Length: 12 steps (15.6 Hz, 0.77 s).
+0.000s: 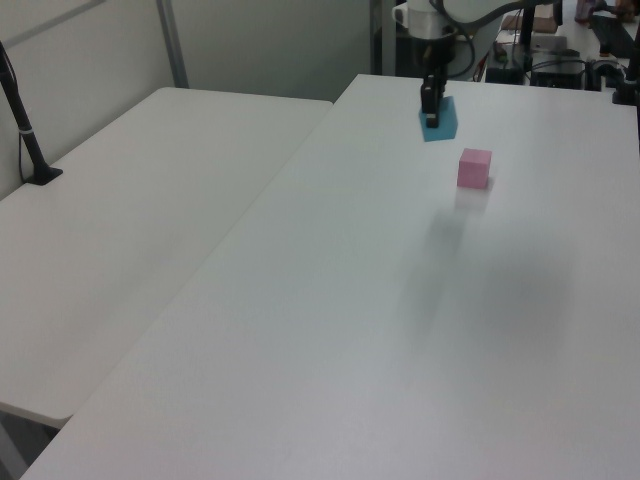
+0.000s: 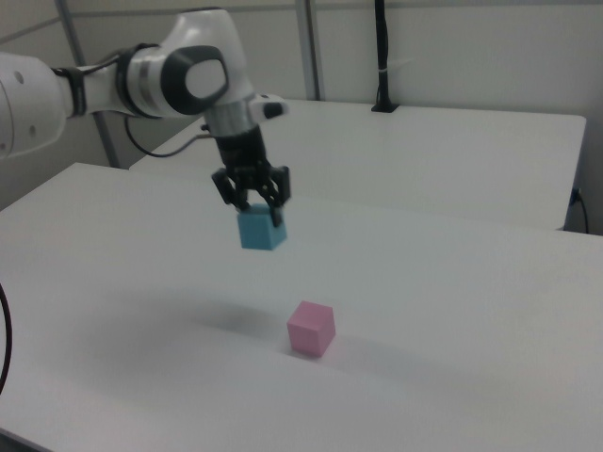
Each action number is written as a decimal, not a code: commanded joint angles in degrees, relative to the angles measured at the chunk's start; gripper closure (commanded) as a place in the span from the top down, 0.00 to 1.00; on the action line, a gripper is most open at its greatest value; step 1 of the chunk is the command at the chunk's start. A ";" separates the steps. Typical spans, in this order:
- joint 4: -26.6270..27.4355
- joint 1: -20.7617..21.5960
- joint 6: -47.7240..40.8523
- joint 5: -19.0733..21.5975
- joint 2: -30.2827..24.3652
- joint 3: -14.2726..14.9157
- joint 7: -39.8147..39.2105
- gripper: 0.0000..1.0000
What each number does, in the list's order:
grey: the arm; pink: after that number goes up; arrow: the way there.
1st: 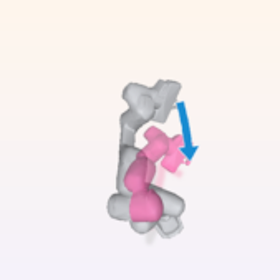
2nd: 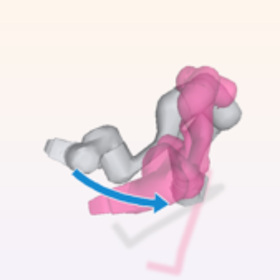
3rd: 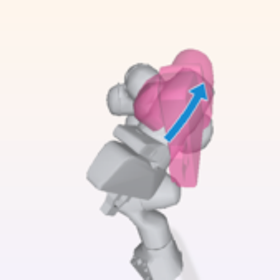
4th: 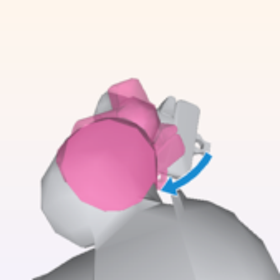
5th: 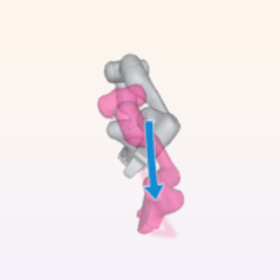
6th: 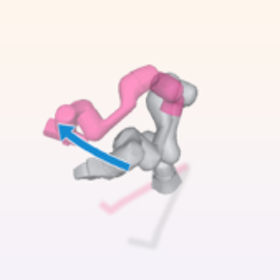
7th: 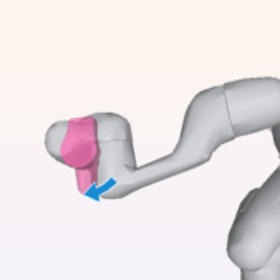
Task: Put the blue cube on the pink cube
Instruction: 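Lift the blue cube and carry it over the pink cube, then lower the blue cube onto the pink cube and open the gripper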
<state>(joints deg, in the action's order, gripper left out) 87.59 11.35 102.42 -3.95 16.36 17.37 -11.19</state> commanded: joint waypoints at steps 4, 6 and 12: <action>15.75 3.24 14.19 0.96 -5.12 10.14 -6.12 0.20; 17.87 3.33 15.53 0.96 -5.29 11.80 -7.17 0.20; 20.77 2.98 18.17 0.96 -5.12 12.25 -8.23 0.24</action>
<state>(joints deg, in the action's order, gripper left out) 104.44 12.93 118.04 -3.70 13.85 28.49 -18.51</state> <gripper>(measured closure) 0.423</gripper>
